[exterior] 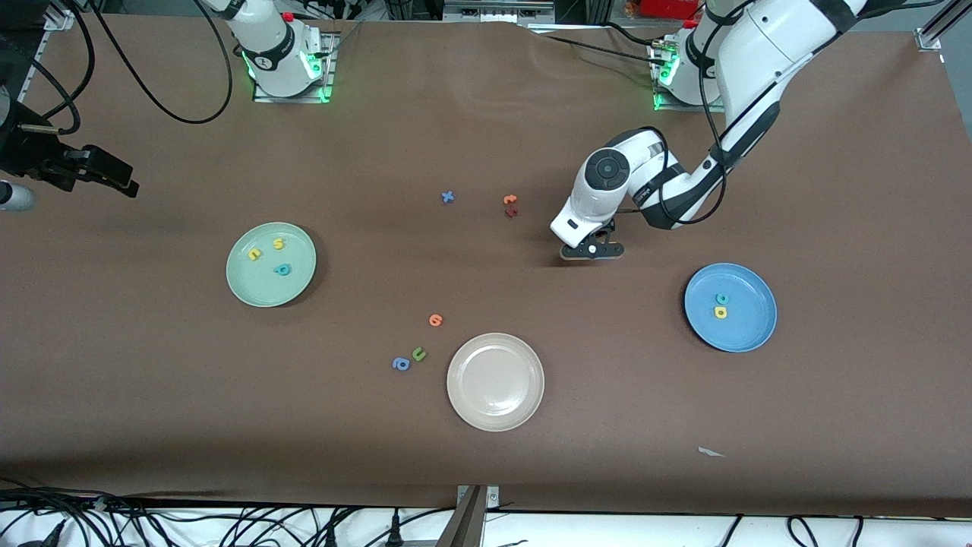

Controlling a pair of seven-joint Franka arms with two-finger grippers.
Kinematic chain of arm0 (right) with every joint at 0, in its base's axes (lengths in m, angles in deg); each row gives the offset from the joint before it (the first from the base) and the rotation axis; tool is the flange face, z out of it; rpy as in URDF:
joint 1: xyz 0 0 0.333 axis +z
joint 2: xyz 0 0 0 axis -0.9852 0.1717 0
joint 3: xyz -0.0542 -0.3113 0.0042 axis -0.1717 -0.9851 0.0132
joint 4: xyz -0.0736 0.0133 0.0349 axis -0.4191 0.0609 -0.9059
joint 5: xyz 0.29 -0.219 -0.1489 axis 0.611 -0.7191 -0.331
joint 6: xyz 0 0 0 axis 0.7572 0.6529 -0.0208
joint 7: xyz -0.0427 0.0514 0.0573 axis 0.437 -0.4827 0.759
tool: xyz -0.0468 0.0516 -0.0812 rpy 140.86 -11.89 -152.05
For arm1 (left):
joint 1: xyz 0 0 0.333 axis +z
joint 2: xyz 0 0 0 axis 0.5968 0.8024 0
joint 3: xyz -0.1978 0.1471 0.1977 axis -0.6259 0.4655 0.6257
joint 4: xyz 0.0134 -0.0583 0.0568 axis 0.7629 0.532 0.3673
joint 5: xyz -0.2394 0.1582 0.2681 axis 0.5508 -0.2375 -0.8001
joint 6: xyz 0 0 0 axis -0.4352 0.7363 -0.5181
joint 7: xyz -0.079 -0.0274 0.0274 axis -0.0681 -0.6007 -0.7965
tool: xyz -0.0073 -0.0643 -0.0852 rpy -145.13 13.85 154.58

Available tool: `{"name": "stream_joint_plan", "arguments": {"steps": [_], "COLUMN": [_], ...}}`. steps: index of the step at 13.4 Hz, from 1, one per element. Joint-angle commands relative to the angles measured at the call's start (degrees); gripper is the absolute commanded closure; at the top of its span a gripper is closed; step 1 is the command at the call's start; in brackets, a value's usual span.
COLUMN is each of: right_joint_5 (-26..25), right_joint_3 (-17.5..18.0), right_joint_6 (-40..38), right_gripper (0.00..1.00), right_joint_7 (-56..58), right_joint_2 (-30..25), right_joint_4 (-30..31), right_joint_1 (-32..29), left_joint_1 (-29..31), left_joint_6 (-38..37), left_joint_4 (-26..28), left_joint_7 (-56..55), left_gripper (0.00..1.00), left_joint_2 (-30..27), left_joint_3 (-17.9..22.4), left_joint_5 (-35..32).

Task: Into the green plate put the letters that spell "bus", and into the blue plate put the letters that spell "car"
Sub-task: 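Move the left gripper back over the teal l, then grasp the teal l with the left gripper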

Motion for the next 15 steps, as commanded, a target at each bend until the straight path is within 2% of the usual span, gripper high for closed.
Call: {"name": "stream_joint_plan", "arguments": {"steps": [1,3,7,9,13,15], "right_joint_5": [0.5,0.5,0.5,0.5,0.5,0.5], "right_joint_3": [-0.3,-0.3,-0.3,-0.3,-0.3,-0.3], "right_joint_6": [-0.8,-0.8,-0.8,-0.8,-0.8,-0.8], "right_gripper": [0.00,0.00,0.00,0.00,0.00,0.00], "right_joint_7": [0.0,-0.2,-0.2,-0.3,-0.3,-0.3], "right_joint_2": [0.2,0.1,0.1,0.2,0.2,0.2], "right_joint_4": [-0.9,-0.9,-0.9,-0.9,-0.9,-0.9], "right_joint_1": [0.2,0.2,0.2,0.2,0.2,0.2], "left_joint_1": [0.0,0.1,0.5,1.3,6.1,8.1], "left_joint_6": [0.4,0.5,0.3,-0.4,-0.5,-3.6], "left_joint_4": [1.8,1.7,0.9,-1.8,-3.8,-6.3], "left_joint_7": [-2.2,-2.3,-2.2,-1.5,0.1,3.1], "left_gripper": [0.83,0.87,0.88,0.89,0.91,0.91], "left_joint_2": [-1.3,-1.2,-1.3,-1.4,-1.9,-1.9], "left_joint_3": [0.5,0.5,0.4,0.5,0.4,0.4], "left_joint_5": [-2.2,-2.2,-2.0,-1.5,-1.7,-1.5]}}
